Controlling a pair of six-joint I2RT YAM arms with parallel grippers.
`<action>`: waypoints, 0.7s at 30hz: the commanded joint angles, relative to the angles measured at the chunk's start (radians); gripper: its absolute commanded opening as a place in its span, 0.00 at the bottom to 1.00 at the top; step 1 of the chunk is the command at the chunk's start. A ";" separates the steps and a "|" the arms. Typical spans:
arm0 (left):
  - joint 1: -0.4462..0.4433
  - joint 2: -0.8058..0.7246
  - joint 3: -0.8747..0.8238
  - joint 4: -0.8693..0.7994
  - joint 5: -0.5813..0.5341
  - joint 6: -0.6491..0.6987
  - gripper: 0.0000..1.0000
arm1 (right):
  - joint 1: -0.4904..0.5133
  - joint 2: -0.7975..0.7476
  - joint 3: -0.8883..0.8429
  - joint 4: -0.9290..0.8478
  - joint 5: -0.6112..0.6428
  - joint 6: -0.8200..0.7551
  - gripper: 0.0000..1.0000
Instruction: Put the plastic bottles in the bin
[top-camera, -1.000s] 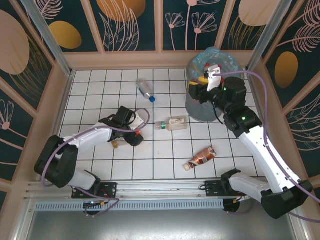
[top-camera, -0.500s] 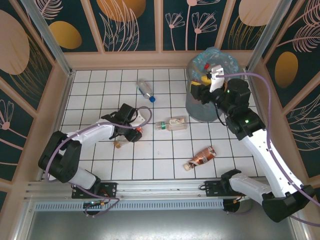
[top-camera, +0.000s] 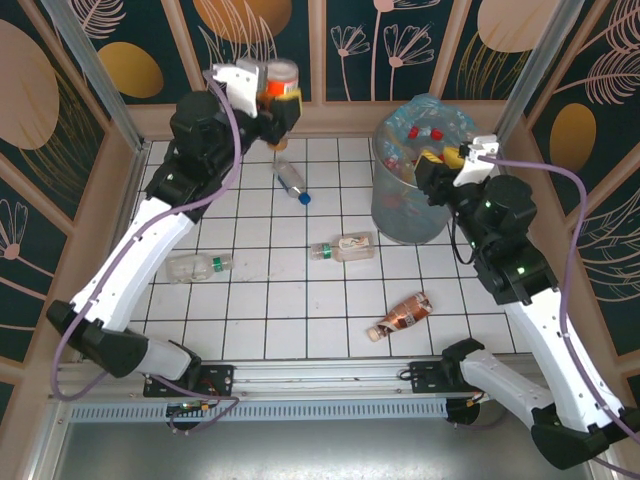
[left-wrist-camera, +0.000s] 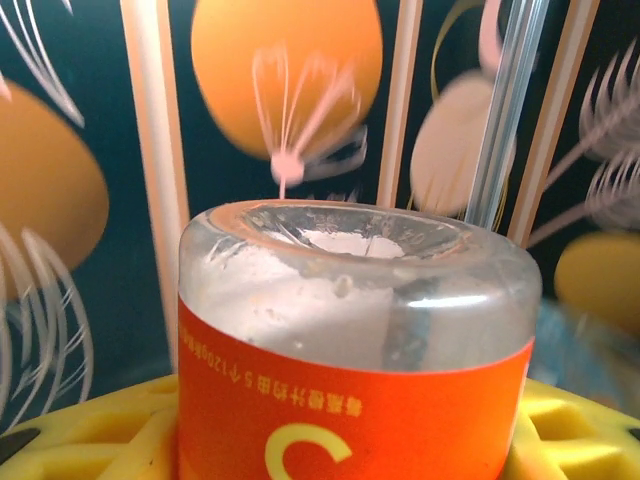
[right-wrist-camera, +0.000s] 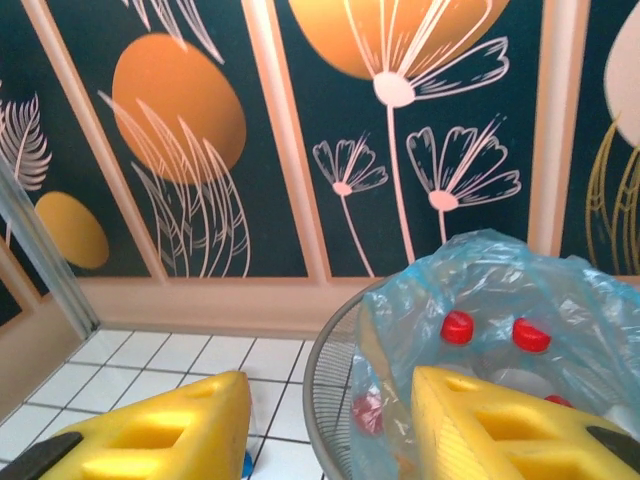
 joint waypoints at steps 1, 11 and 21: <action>-0.018 0.141 0.085 0.212 0.046 -0.220 0.28 | 0.006 -0.051 -0.008 0.047 0.061 0.019 0.47; -0.198 0.651 0.691 0.253 0.055 -0.202 0.28 | 0.007 -0.136 -0.022 0.005 0.023 0.009 0.45; -0.291 0.913 0.841 0.459 0.077 -0.206 0.33 | 0.006 -0.174 0.021 -0.053 0.047 -0.037 0.45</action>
